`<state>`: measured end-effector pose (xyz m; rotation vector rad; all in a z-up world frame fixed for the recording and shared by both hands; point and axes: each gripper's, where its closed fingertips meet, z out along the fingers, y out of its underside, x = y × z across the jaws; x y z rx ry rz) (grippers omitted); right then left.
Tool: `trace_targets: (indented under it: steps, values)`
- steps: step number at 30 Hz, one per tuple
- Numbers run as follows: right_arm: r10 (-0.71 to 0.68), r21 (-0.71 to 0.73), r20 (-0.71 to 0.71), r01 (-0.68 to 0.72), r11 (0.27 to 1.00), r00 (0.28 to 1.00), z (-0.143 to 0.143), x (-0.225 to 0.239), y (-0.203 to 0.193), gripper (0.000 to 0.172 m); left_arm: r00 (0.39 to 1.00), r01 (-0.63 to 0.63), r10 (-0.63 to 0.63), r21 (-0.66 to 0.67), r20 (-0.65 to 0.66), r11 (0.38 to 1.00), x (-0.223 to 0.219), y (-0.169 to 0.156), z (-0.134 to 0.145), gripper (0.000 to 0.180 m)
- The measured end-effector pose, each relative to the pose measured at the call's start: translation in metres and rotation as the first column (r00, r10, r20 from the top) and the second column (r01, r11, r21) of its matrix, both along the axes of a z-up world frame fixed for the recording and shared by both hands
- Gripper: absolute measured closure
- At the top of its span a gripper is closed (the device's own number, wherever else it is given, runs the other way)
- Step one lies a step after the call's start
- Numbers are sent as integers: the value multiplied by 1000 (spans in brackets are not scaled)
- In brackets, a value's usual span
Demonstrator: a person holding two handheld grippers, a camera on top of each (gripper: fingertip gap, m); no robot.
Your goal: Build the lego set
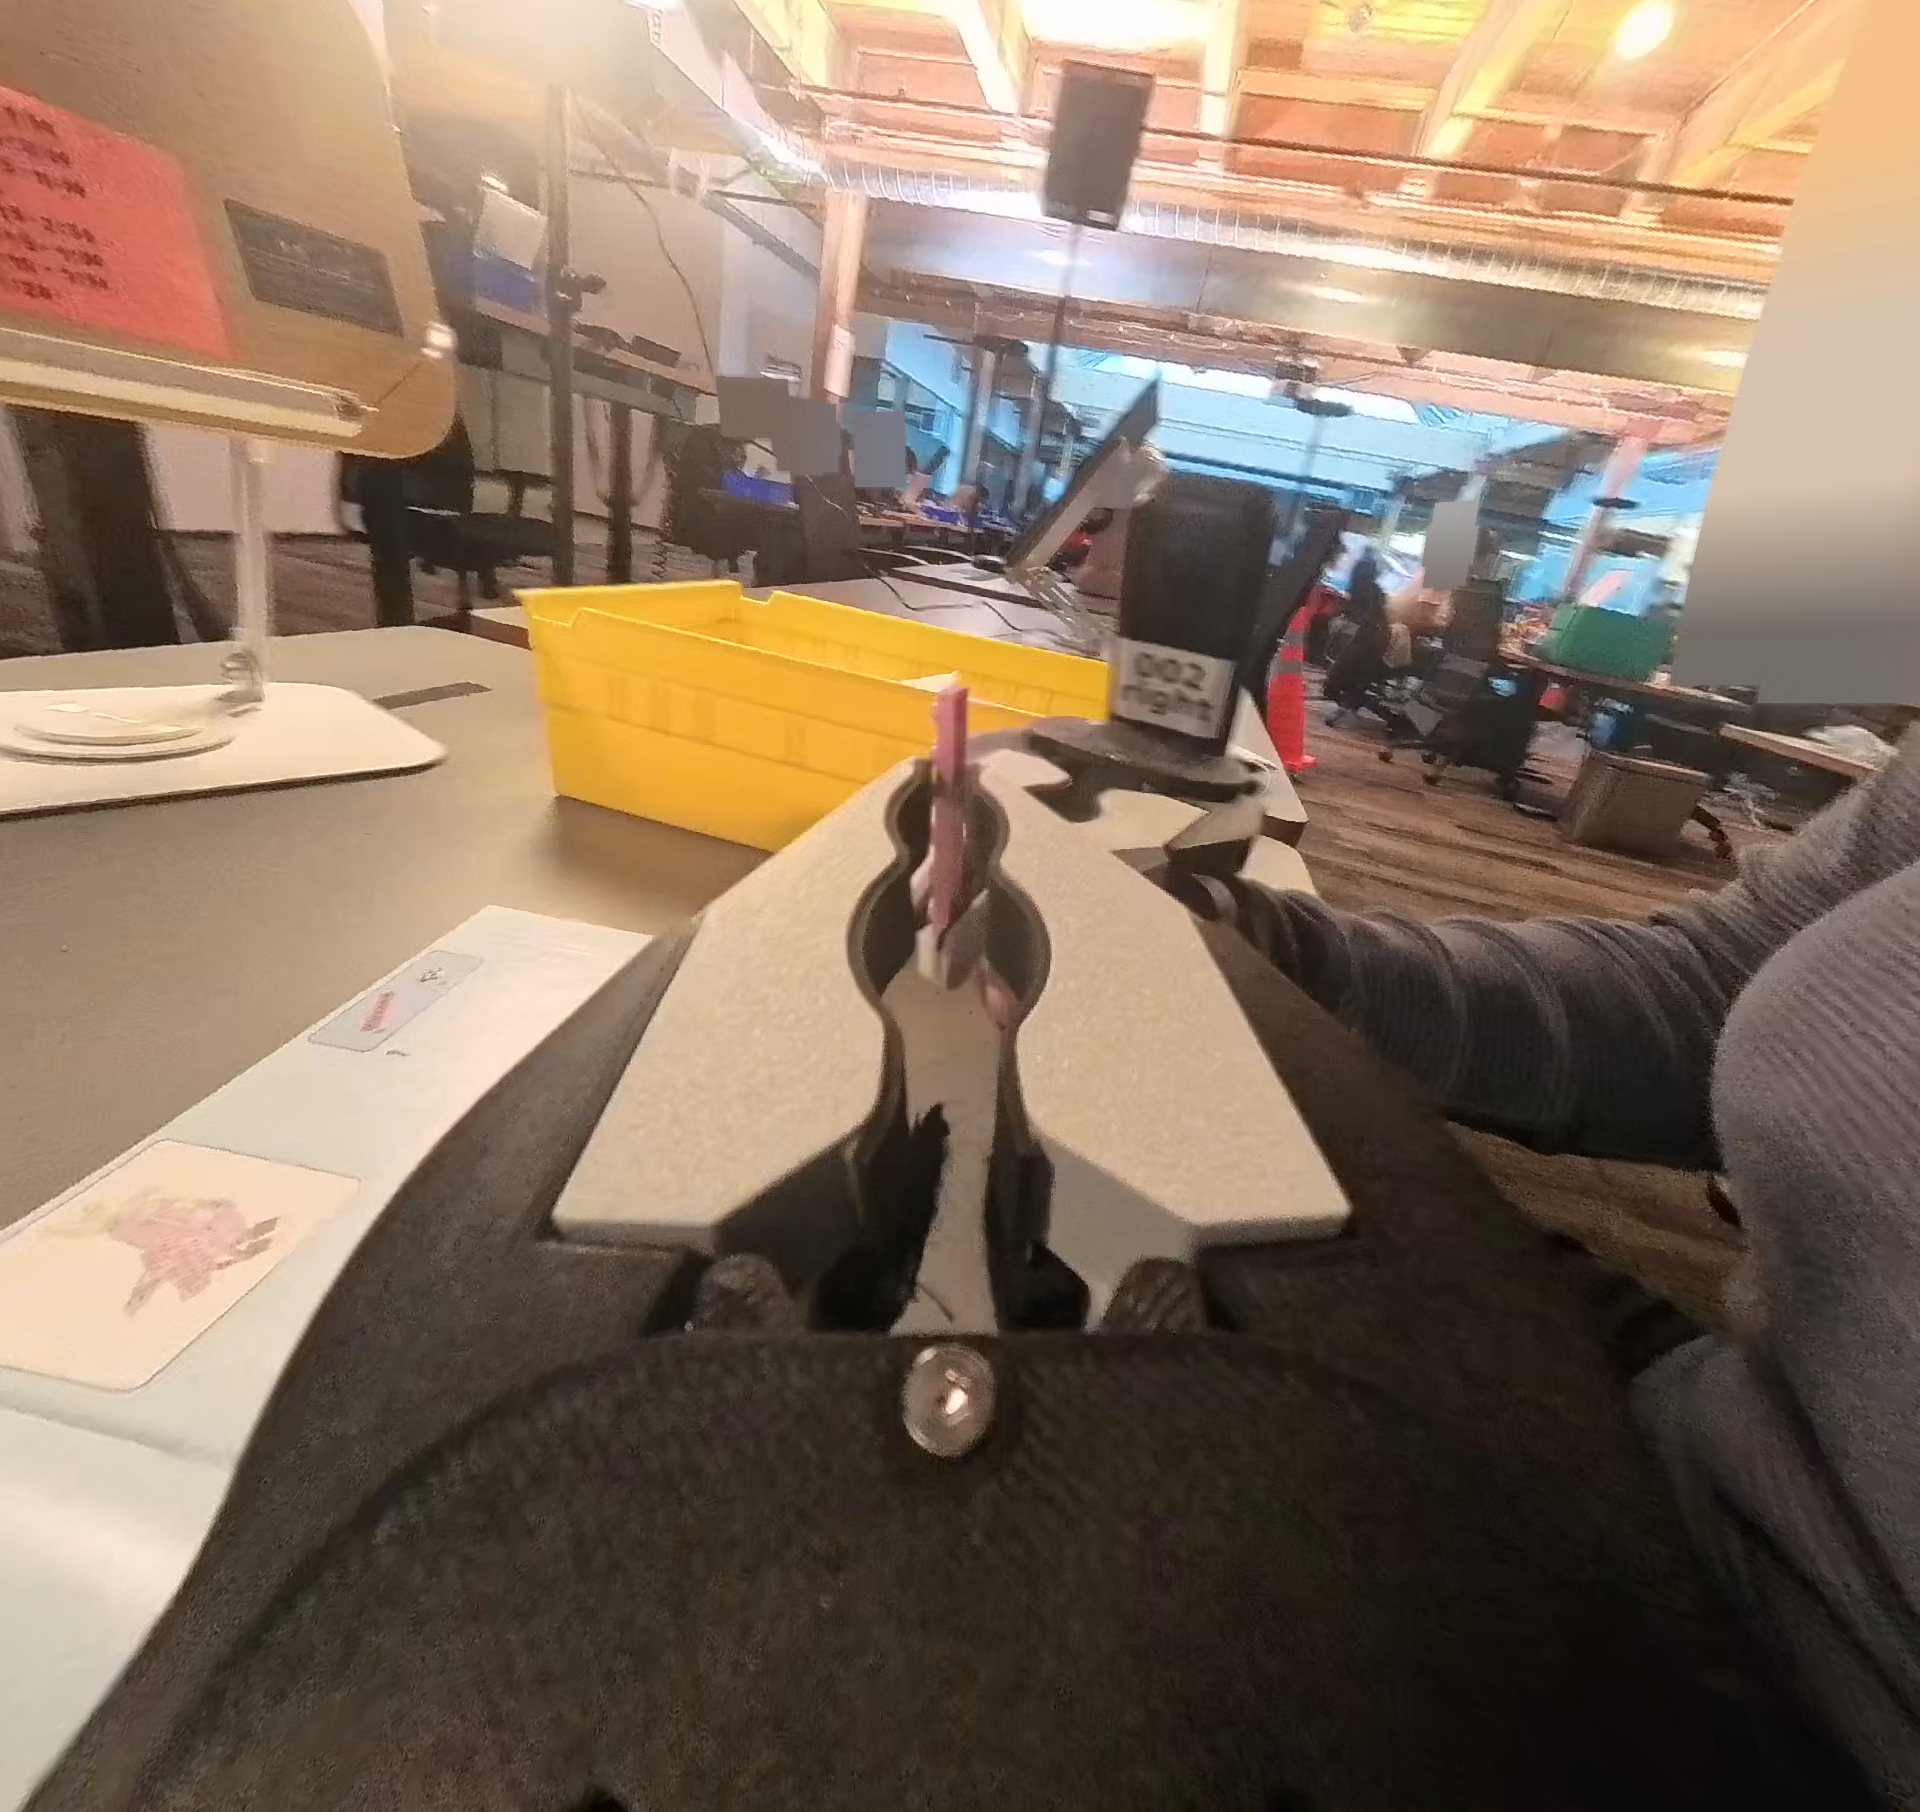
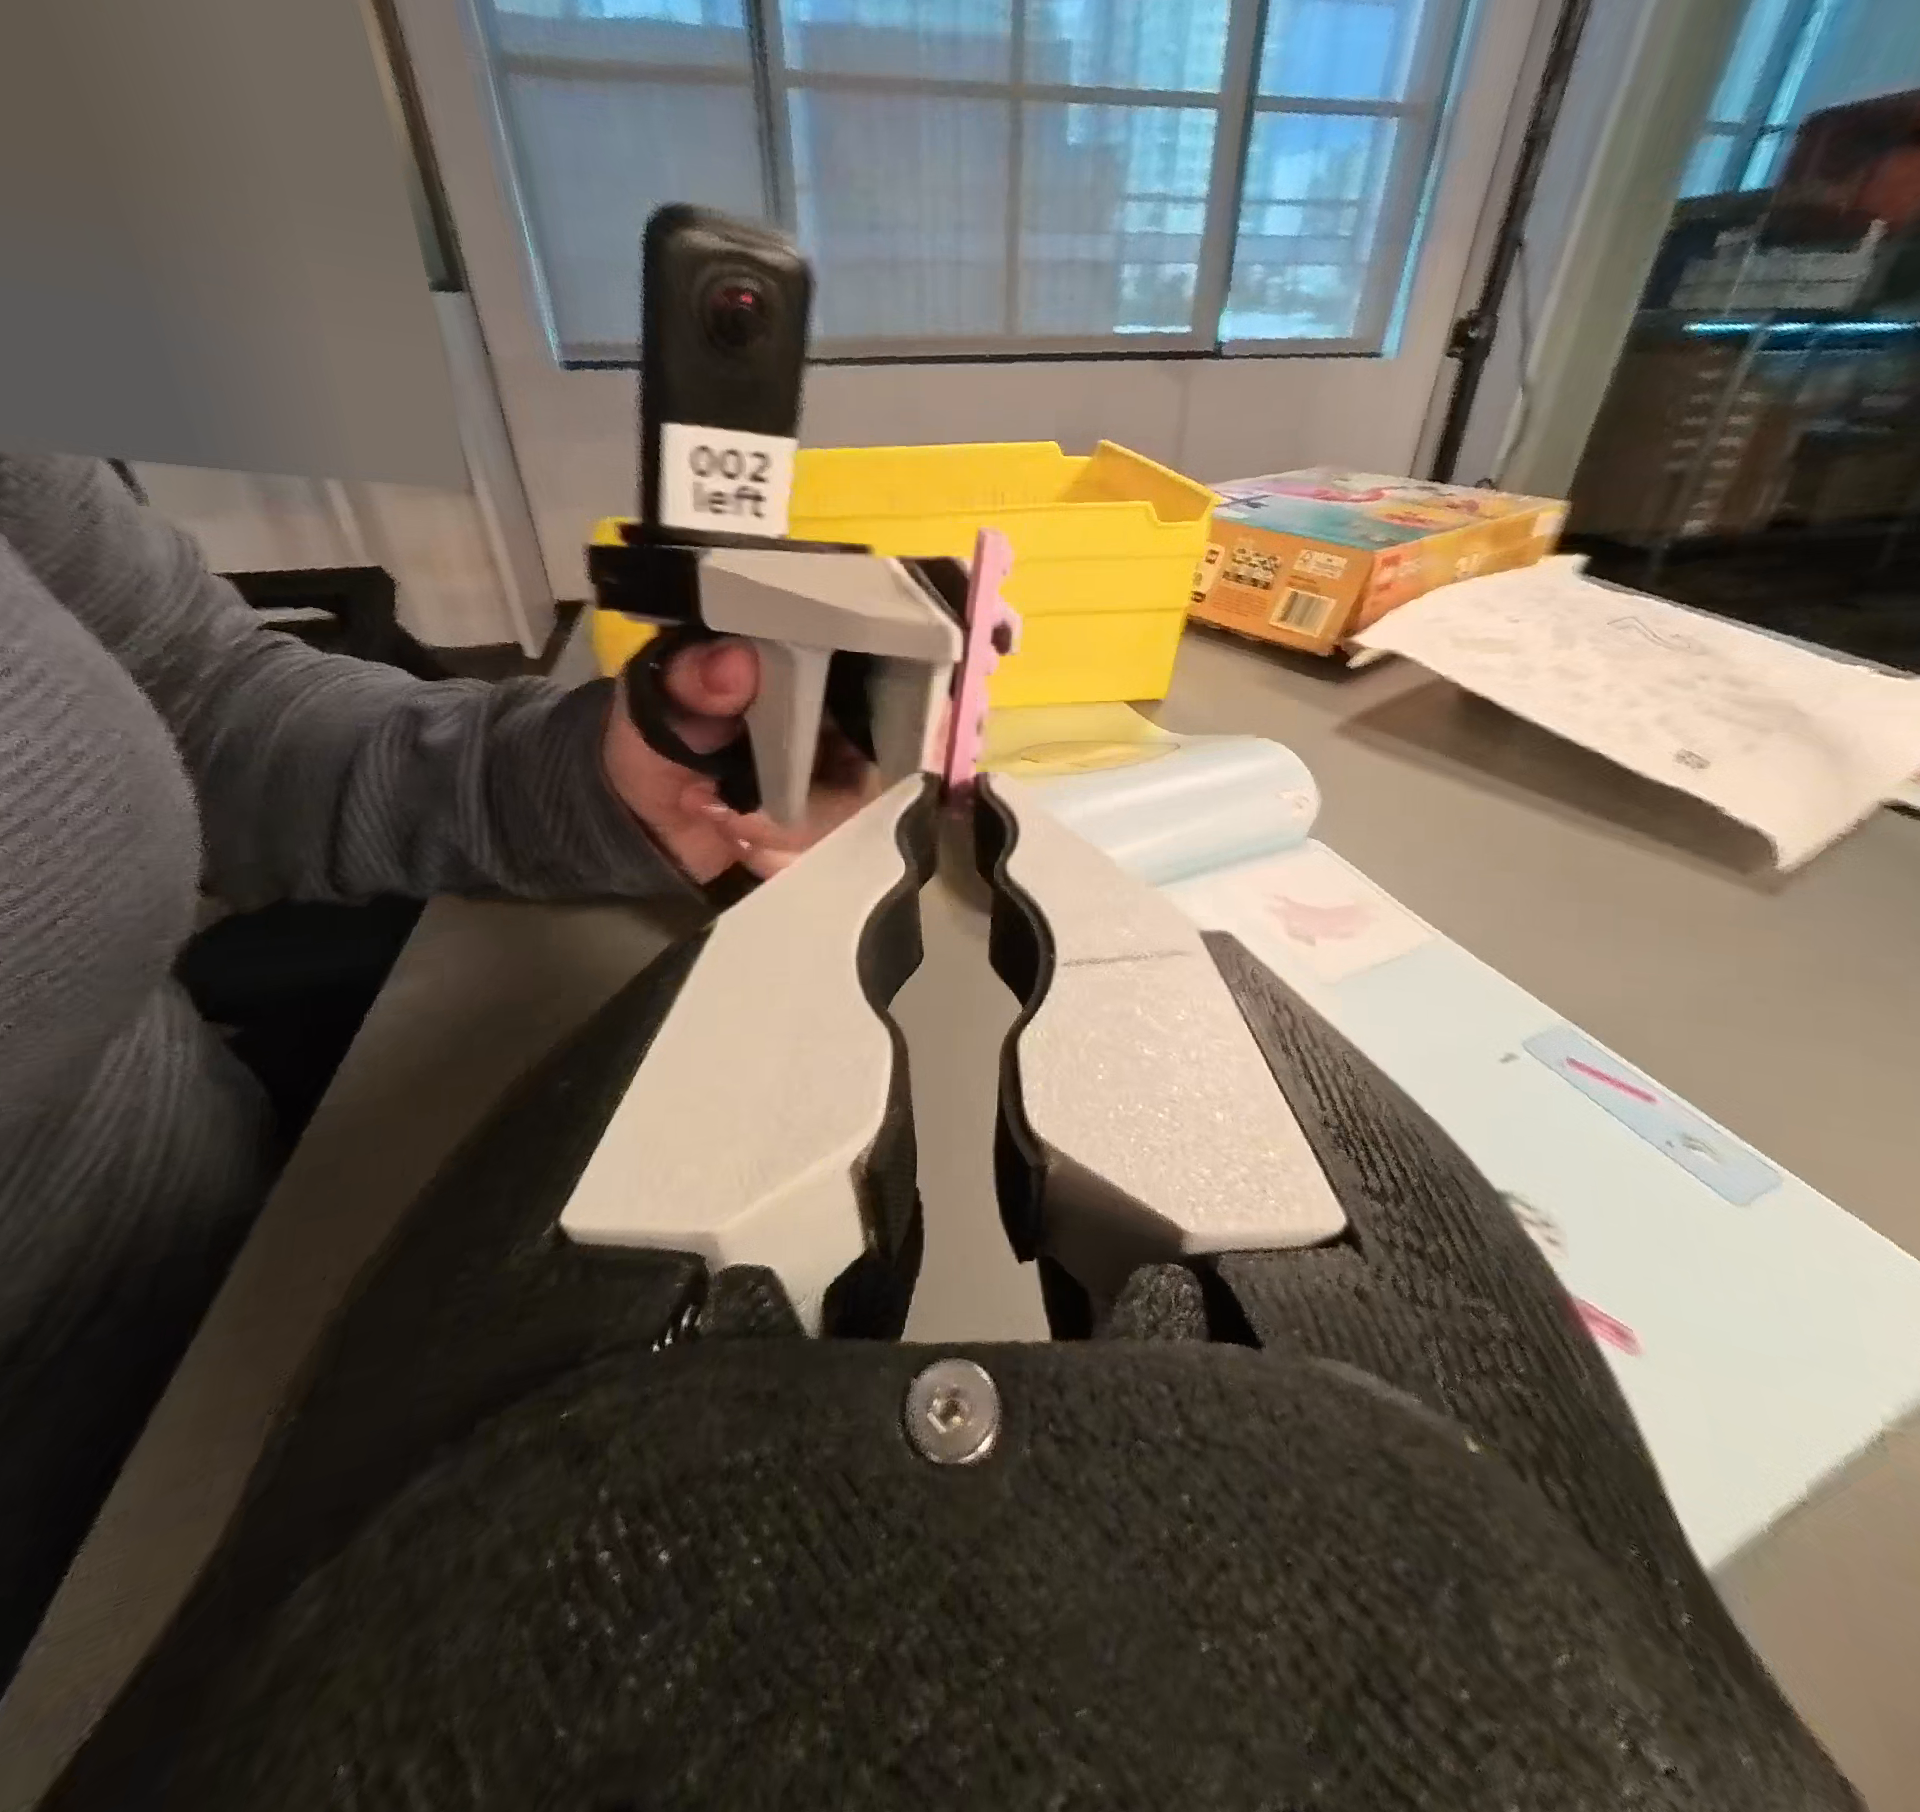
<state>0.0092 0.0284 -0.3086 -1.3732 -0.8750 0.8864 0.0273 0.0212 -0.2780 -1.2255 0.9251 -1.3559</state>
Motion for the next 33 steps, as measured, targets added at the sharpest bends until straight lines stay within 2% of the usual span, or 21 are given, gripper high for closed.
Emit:
trace_targets:
  steps: [1, 2, 4, 6, 9, 11, 12, 16, 19, 22, 25, 27, 28, 31, 33]
  values:
    - [-52, 26, 30, 51, 998, 998, -1, 4, 5, 169, 999, -52, 52, 3, 13, 999, -3, 6, 2, 170]
    - [-116, 67, 90, 110, 992, 989, -5, 9, 11, 169, 993, -114, 114, 17, 19, 993, -8, 14, 4, 156]
    - [-269, 210, 277, 215, 954, 923, -16, 21, 22, 168, 975, -222, 221, 65, 21, 973, -20, 26, 9, 142]
    - [-399, 372, 470, 233, 898, 787, -23, 24, 26, 168, 958, -285, 285, 91, 11, 954, -28, 33, 10, 139]
    - [-478, 523, 690, 83, 848, 544, -41, 17, 21, 168, 959, -252, 255, 42, -122, 967, -24, 36, -9, 137]
    - [-562, 614, 722, 3, 790, 403, -43, 22, 22, 168, 951, -198, 189, -14, -246, 980, -17, 31, -26, 131]
    - [-602, 654, 706, -16, 757, 373, -41, 25, 22, 169, 940, -180, 164, -26, -300, 983, -15, 27, -33, 129]
    - [-693, 756, 630, -71, 651, 352, -34, 26, 16, 168, 882, -108, 67, -62, -466, 992, -4, 14, -63, 142]
    - [-735, 800, 587, -102, 592, 338, -32, 22, 14, 169, 868, -67, 28, -63, -496, 996, -1, 7, -70, 168]
    - [-740, 806, 580, -104, 583, 341, -36, 22, 15, 169, 847, -39, 10, -44, -532, 998, 0, 2, -74, 173]
    - [-729, 813, 557, -78, 578, 398, -39, 27, 15, 162, 823, -53, 30, -24, -568, 998, -3, 5, -80, 173]
    - [-672, 743, 570, 53, 667, 473, -45, 41, 17, 154, 792, -69, 54, -1, -608, 998, -8, 10, -87, 174]
    - [-641, 696, 551, 130, 706, 534, -45, 48, 17, 148, 772, -59, 49, 4, -634, 998, -10, 9, -92, 174]
    - [-547, 556, 344, 304, 774, 763, -15, 51, 12, 143, 708, 20, -8, 8, -706, 1000, -10, -4, -109, 173]
    - [-498, 454, 182, 377, 807, 848, 6, 53, 11, 142, 664, 83, -41, 19, -746, 996, -5, -16, -119, 173]
